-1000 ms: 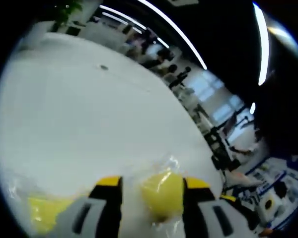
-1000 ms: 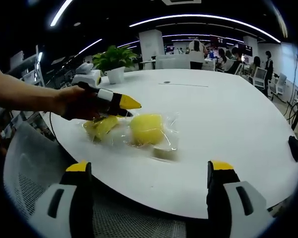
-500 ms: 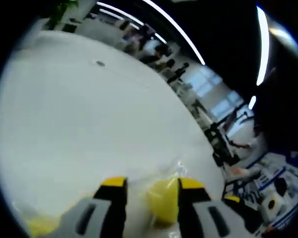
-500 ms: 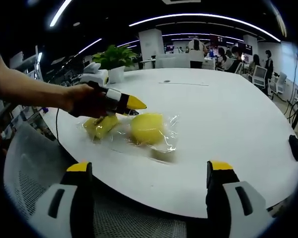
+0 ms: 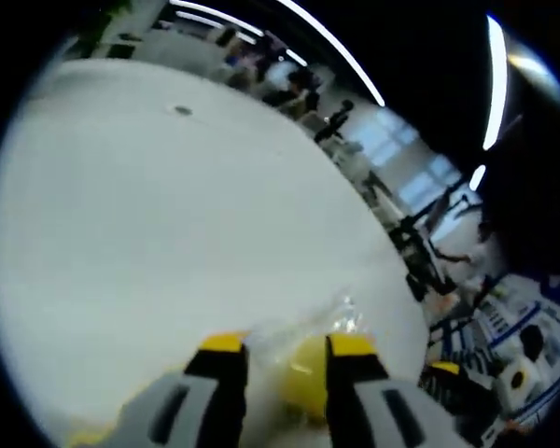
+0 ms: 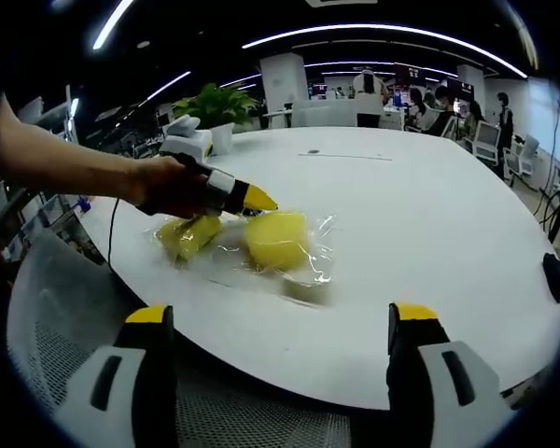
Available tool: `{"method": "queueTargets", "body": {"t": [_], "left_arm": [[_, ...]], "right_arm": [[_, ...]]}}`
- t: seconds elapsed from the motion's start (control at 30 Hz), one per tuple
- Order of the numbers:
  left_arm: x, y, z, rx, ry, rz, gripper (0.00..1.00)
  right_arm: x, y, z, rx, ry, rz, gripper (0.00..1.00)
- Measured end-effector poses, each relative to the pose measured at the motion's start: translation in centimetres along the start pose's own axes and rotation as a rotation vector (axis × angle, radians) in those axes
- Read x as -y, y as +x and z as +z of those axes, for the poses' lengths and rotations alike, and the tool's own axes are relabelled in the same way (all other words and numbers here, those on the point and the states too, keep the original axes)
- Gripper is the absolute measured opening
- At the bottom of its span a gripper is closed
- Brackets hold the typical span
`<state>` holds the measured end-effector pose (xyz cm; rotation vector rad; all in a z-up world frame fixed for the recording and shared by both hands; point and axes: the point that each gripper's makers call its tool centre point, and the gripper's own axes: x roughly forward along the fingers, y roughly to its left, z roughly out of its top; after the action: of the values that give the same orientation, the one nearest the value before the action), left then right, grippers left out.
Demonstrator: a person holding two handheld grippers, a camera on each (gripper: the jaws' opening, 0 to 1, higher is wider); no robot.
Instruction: Compare the silicone blocks by pressing each to a similar depth, holding the contact briefly, and releasing to observe deformation and rebound differences across the visible hardness samples.
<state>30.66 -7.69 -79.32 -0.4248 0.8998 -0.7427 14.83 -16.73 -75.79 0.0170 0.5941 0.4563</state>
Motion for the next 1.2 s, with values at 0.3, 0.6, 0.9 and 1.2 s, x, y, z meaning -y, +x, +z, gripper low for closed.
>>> {"method": "queueTargets", "body": {"t": [0.3,0.6,0.9,1.2], "left_arm": [[-0.2,0.1,0.0,0.001,0.012,-0.008,0.18],[-0.6,0.1,0.1,0.005,0.043,-0.002,0.05],[-0.2,0.0,0.4,0.009,0.032,-0.009,0.0],[1.6,-1.0,1.5,0.052,0.056,-0.034,0.0]], "right_arm": [[-0.1,0.0,0.0,0.002,0.004,0.0,0.86],[-0.1,0.1,0.0,0.0,0.003,-0.001,0.86],[-0.1,0.1,-0.1,-0.002,0.003,0.0,0.85],[-0.1,0.1,0.0,0.003,0.003,0.005,0.85]]}}
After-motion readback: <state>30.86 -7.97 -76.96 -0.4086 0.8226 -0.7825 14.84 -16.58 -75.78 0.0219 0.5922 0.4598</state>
